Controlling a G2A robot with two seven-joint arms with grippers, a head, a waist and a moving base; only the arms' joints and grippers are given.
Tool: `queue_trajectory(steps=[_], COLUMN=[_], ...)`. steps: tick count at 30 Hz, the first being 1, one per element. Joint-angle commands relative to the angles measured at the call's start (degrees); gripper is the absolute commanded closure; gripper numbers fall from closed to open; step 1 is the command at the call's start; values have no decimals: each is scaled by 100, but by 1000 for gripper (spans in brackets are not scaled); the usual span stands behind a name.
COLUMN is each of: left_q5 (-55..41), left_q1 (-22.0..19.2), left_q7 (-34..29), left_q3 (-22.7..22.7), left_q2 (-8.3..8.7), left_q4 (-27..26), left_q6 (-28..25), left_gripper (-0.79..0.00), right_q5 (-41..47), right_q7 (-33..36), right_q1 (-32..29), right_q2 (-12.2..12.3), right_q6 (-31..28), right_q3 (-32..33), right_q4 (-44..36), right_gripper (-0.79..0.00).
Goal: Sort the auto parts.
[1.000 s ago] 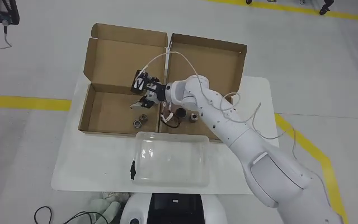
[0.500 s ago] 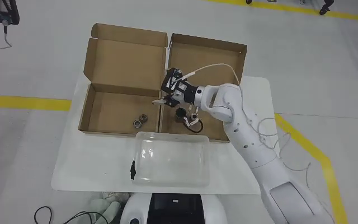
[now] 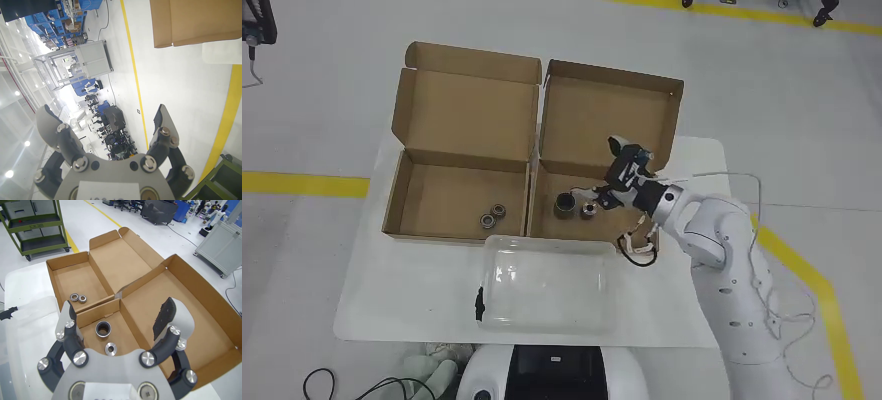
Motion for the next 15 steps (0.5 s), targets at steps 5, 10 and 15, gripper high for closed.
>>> queue_trajectory(steps=[5, 10, 15], left_q5=[0, 0, 0], left_q1=[0, 0, 0], left_q7=[0, 0, 0], left_q3=[0, 0, 0], left_q2=[0, 0, 0], left_q4=[0, 0, 0], left_q6=[0, 0, 0], left_gripper=[-785, -785, -785], right_q5=[-112, -136, 24], right_q7=[-262, -420, -639], right_q1=[-859, -1493, -1977], right_q2=[144, 236, 301], right_q6=[92, 185, 209], right_q3=[694, 1209, 1584], right_q4=[-652, -1095, -1360], right_gripper=[-785, -785, -785])
